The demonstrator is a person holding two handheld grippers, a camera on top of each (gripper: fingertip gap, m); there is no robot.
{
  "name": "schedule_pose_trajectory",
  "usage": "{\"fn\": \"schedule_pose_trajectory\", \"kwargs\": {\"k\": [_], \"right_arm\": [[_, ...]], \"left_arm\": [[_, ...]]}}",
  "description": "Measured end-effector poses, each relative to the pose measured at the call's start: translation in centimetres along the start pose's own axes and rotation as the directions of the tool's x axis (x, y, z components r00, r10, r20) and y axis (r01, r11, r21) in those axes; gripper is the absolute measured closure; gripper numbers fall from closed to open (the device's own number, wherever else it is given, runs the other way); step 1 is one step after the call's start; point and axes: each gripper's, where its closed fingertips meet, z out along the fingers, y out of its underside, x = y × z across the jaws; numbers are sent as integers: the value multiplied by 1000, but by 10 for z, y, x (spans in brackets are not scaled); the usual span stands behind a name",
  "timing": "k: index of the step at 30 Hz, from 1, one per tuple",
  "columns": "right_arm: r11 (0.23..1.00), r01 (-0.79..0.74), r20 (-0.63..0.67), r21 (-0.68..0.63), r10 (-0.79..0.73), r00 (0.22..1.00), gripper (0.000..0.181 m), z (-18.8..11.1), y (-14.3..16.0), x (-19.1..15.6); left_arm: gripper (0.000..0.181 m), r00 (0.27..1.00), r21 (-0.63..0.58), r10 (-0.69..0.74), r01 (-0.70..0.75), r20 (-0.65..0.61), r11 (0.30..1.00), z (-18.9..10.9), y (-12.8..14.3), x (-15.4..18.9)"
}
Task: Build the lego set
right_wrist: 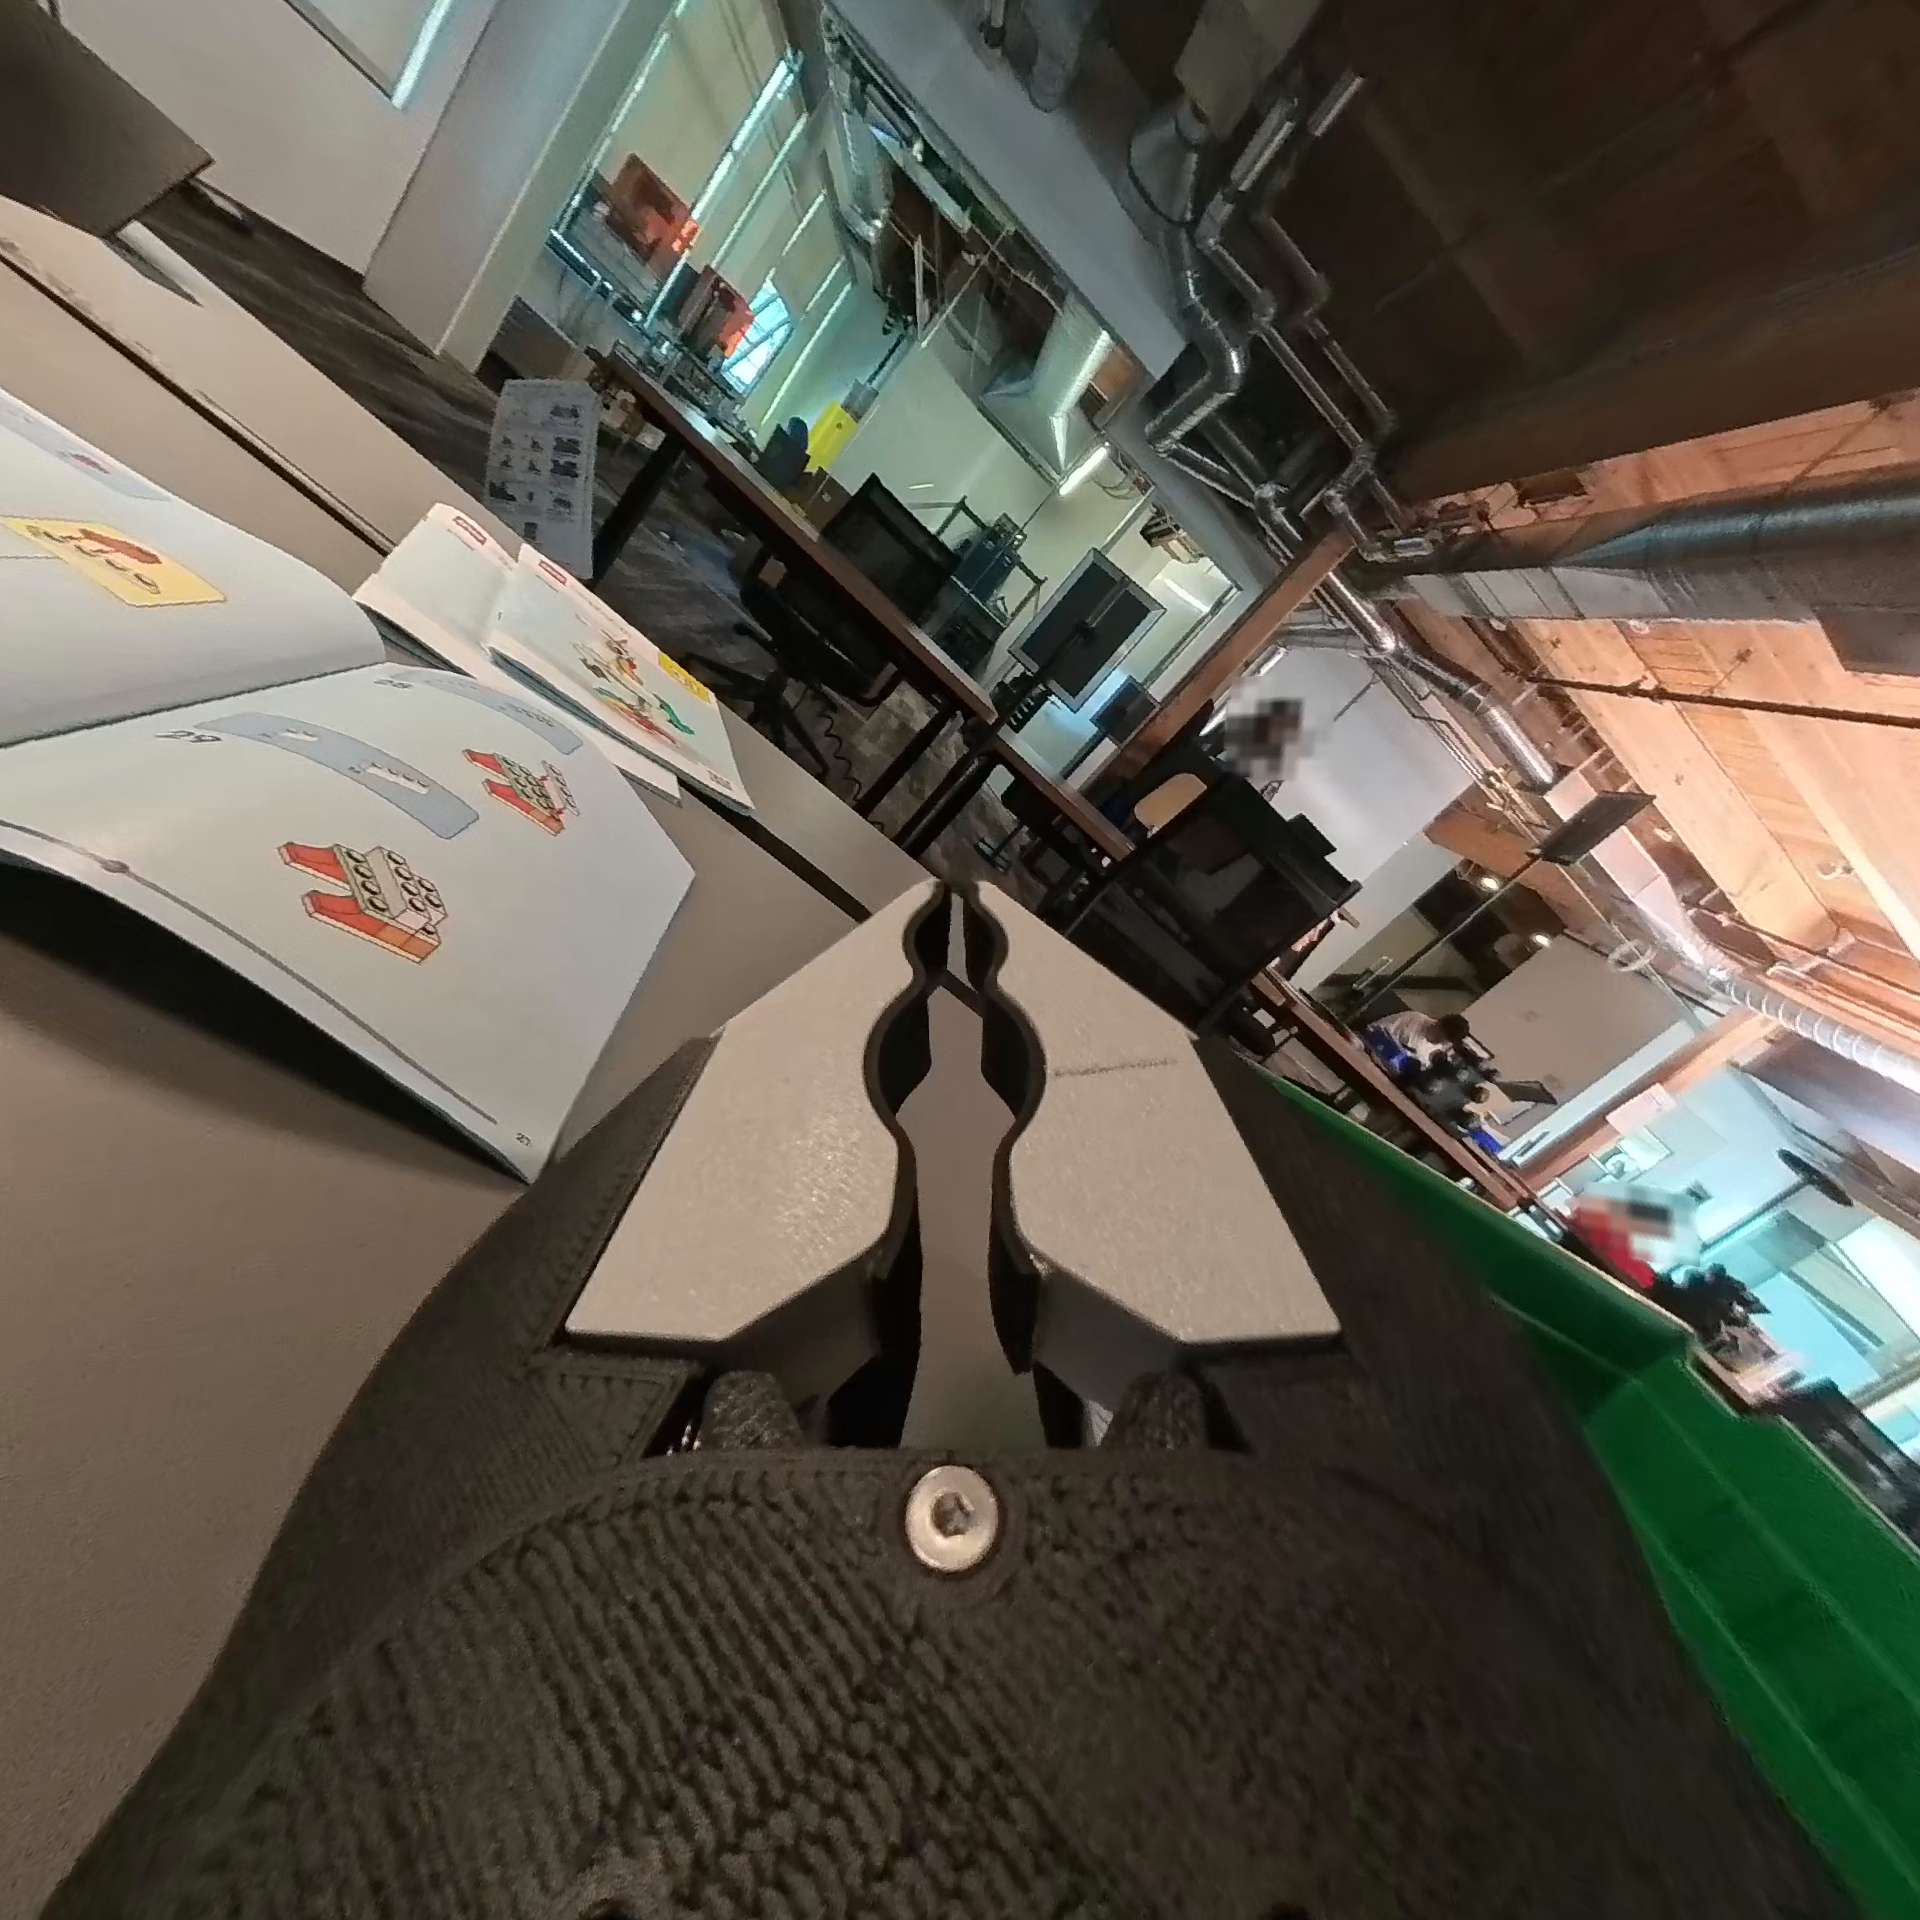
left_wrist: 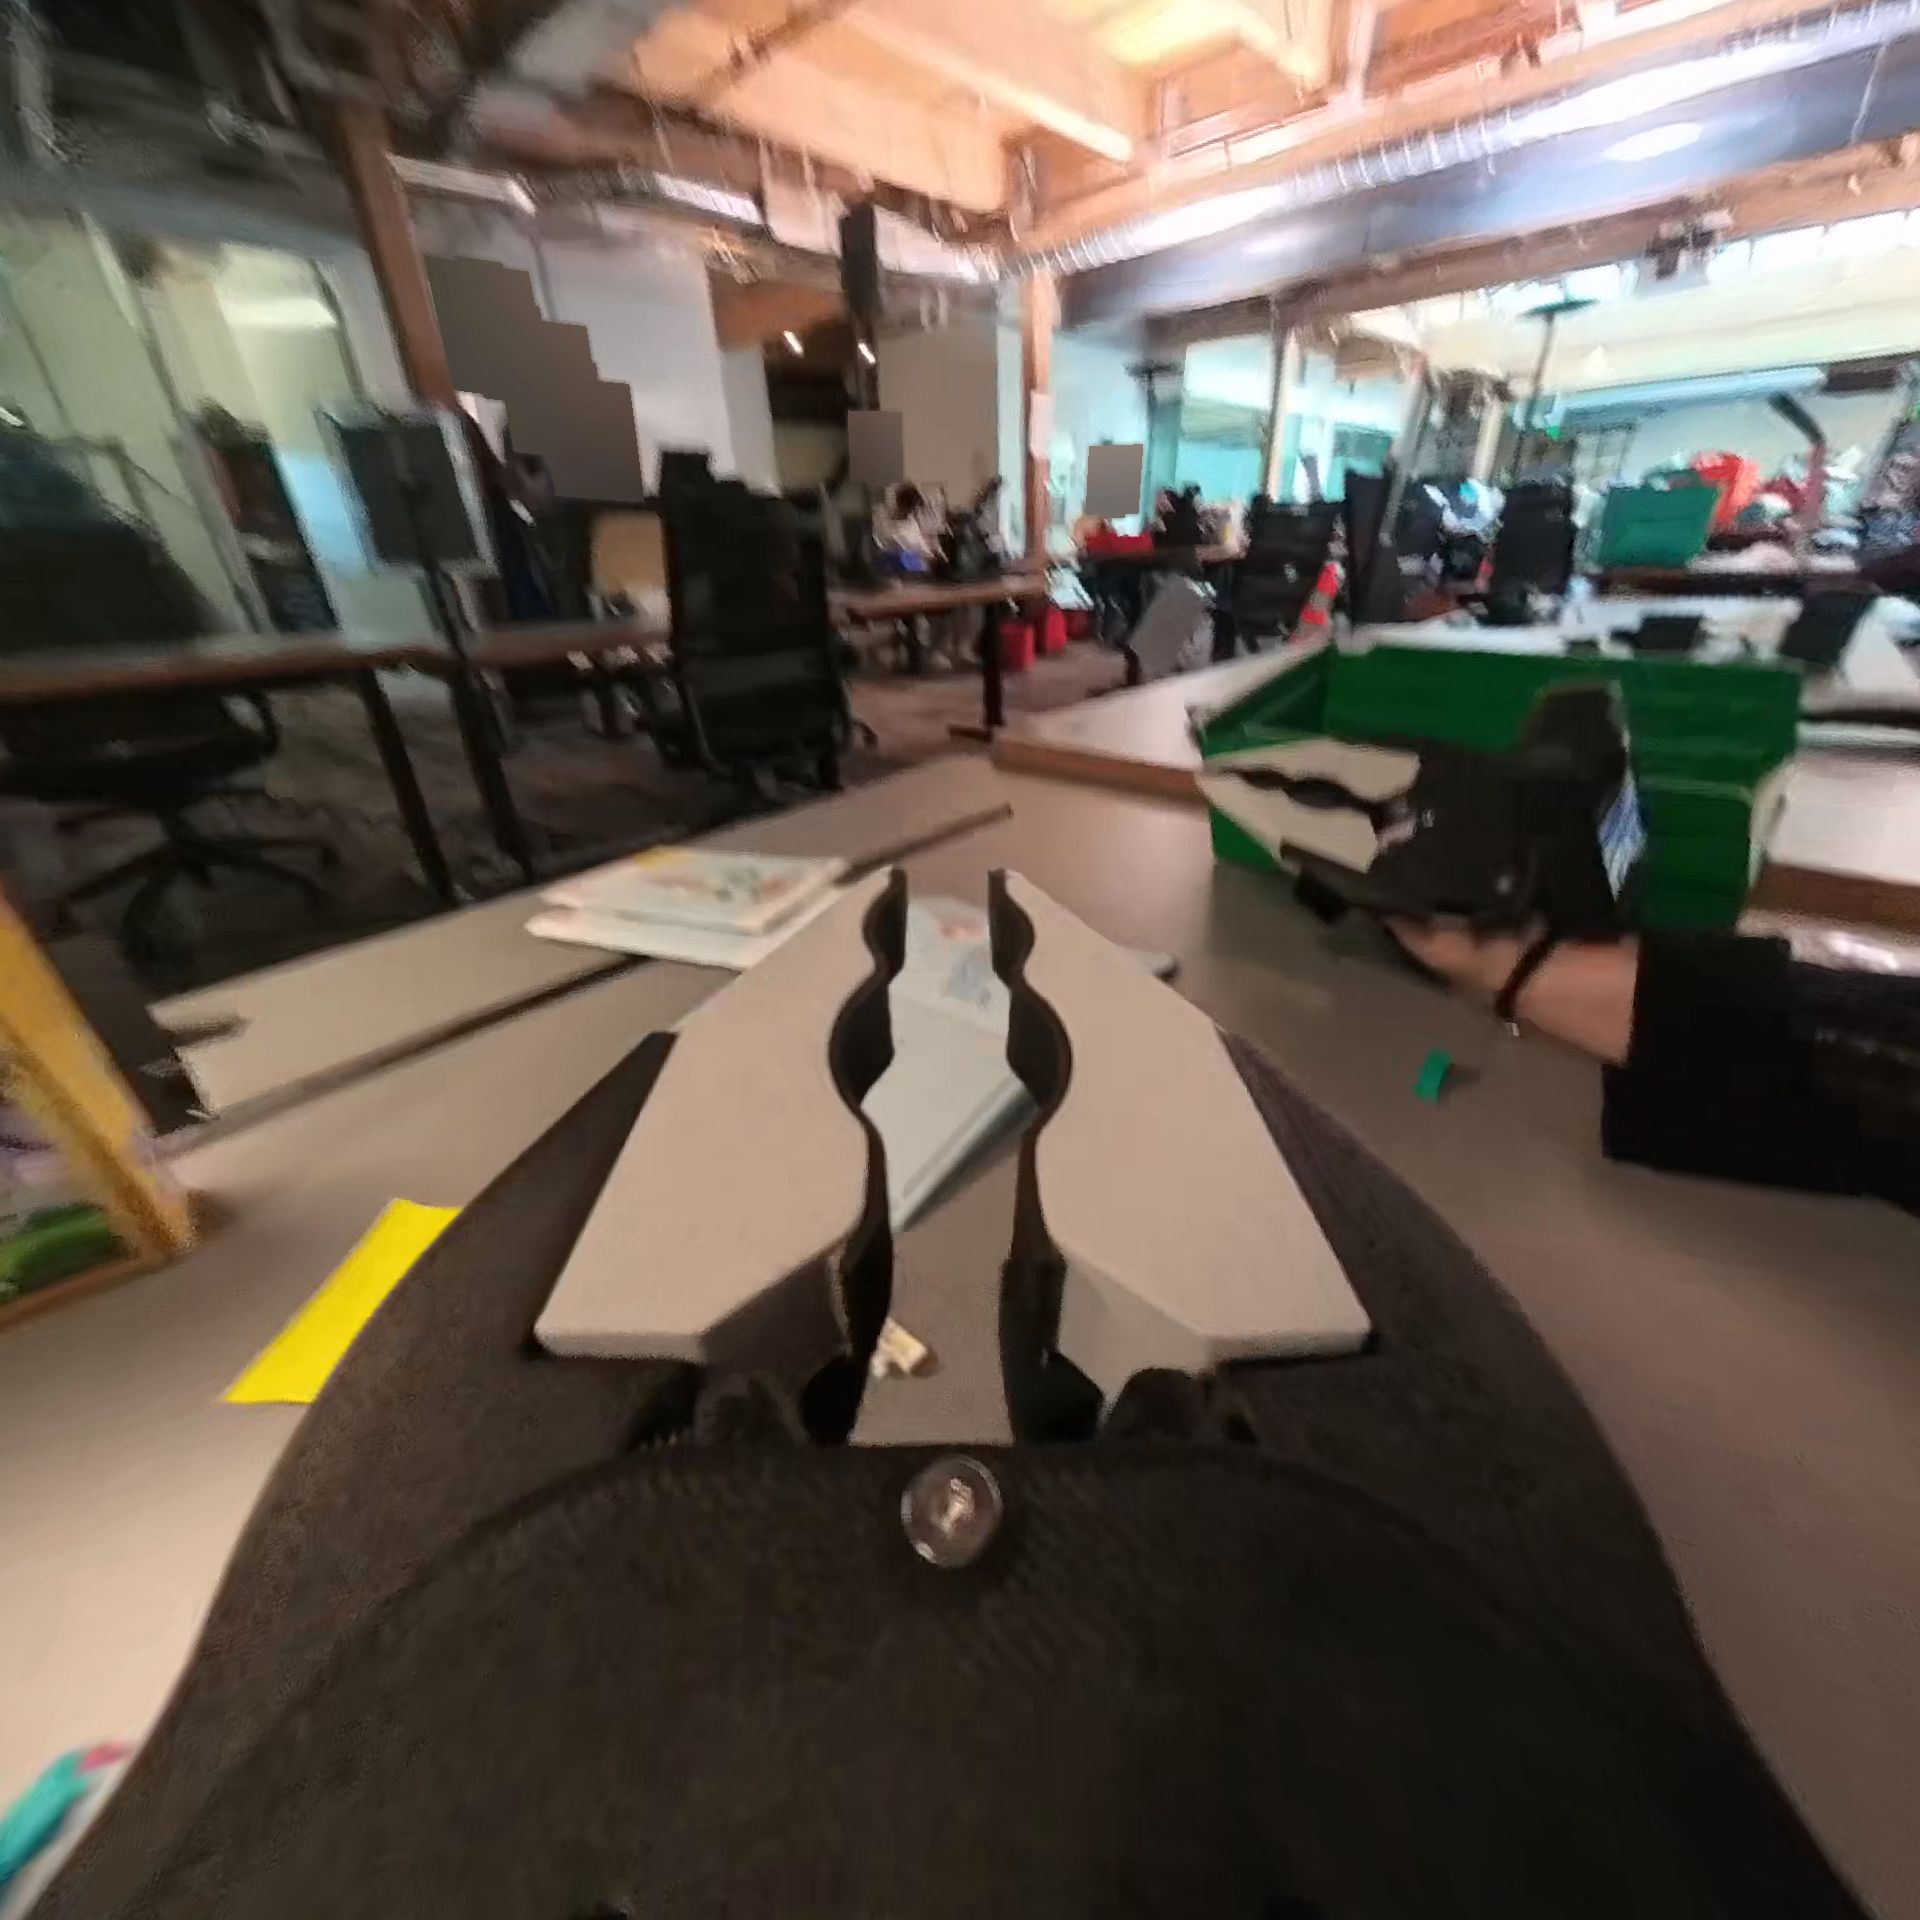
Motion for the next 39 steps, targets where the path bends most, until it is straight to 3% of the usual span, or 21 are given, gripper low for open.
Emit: {"fn": "schedule_pose_trajectory", "kwargs": {"k": [2,7,11,13,17,24,28,31,33,35,39], "right_arm": [[1000,-23,-19,-7,23,1000,181,-2,2,5],[998,-60,-47,-21,59,997,181,-4,6,12],[998,-64,-44,-15,63,997,181,-4,4,12],[998,-51,-44,-21,50,998,181,-3,5,11],[999,-23,-28,-33,22,999,181,-2,4,4],[995,53,-29,-84,-55,998,181,1,8,-2],[989,100,-20,-112,-103,995,181,3,12,-6],[983,130,-18,-132,-134,991,181,4,14,-7],[979,146,-17,-146,-150,989,181,5,16,-8],[975,159,-16,-156,-164,986,181,5,18,-9],[969,179,-13,-173,-184,983,181,6,20,-10]], "left_arm": [[165,997,39,20,-22,69,999,-24,-33,-3],[158,978,-49,120,-113,172,992,-102,-94,-20],[158,897,-198,260,-200,357,960,-182,-145,-79],[158,851,-312,296,-166,433,935,-219,-150,-115],[177,866,-574,309,-33,392,818,-272,-101,-160],[173,918,-701,25,284,395,655,-333,-5,-183],[161,942,-834,-196,333,273,440,-362,43,-154],[159,946,-908,-146,321,291,269,-389,74,-157],[159,947,-928,-129,315,293,198,-399,85,-157],[159,947,-933,-135,313,292,179,-401,89,-156],[158,949,-931,-176,296,261,214,-390,90,-153]]}}
